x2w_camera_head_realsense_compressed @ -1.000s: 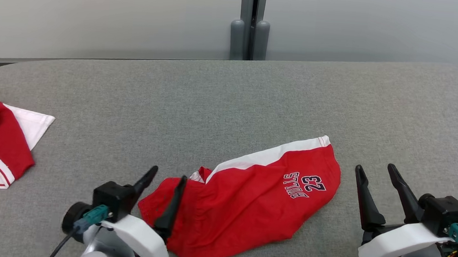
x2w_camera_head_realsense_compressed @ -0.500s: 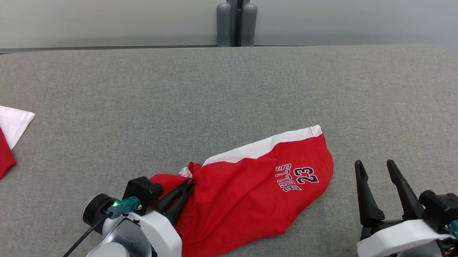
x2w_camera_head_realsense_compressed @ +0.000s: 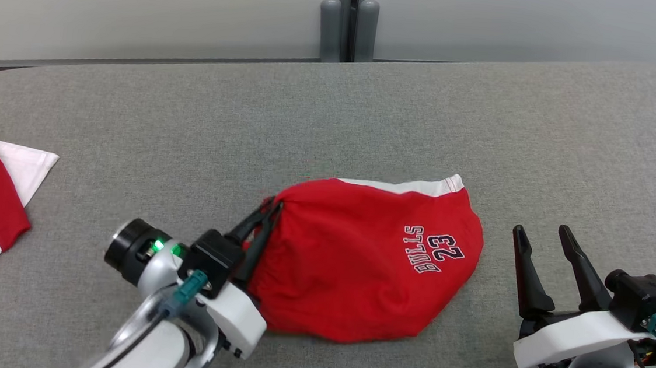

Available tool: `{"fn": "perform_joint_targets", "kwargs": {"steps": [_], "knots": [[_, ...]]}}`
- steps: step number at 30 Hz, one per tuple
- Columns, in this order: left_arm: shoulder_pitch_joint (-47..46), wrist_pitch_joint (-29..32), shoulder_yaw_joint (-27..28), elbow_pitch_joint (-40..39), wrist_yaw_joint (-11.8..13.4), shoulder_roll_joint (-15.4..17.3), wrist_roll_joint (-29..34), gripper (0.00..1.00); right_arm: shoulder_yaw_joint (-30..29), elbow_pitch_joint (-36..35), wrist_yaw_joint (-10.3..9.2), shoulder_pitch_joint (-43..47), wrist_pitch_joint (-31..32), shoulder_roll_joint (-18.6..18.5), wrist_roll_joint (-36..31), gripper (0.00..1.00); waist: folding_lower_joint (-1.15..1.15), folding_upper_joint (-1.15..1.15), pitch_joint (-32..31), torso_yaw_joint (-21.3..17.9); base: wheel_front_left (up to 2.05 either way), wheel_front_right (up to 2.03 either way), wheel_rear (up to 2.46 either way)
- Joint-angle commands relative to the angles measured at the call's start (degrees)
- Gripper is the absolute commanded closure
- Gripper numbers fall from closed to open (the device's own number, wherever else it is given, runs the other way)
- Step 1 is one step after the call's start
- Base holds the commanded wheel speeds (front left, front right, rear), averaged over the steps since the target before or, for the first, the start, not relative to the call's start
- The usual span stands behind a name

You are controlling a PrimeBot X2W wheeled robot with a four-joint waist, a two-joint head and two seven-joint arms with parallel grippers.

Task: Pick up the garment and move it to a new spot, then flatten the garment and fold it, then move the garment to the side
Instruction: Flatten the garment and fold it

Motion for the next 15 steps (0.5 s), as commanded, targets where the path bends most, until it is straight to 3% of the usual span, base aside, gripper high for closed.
{"fn": "perform_joint_targets", "kwargs": {"steps": [1, 15], "knots": [[1.5, 0.5, -1.4, -1.0, 0.2, 0.4, 0.9, 1.00, -0.2, -0.1, 0.00, -0.4, -0.3, -0.1, 0.1, 0.00, 0.00, 0.00, 0.2, 0.2, 0.00, 0.00, 0.00], [5.8, 3.0, -12.6, 4.1, -4.6, -3.0, 3.0, 1.00, -0.7, -0.7, 0.00, -1.6, 0.5, 0.1, -0.3, 0.00, 0.00, 0.00, 2.8, 2.2, 0.00, 0.00, 0.00]]}}
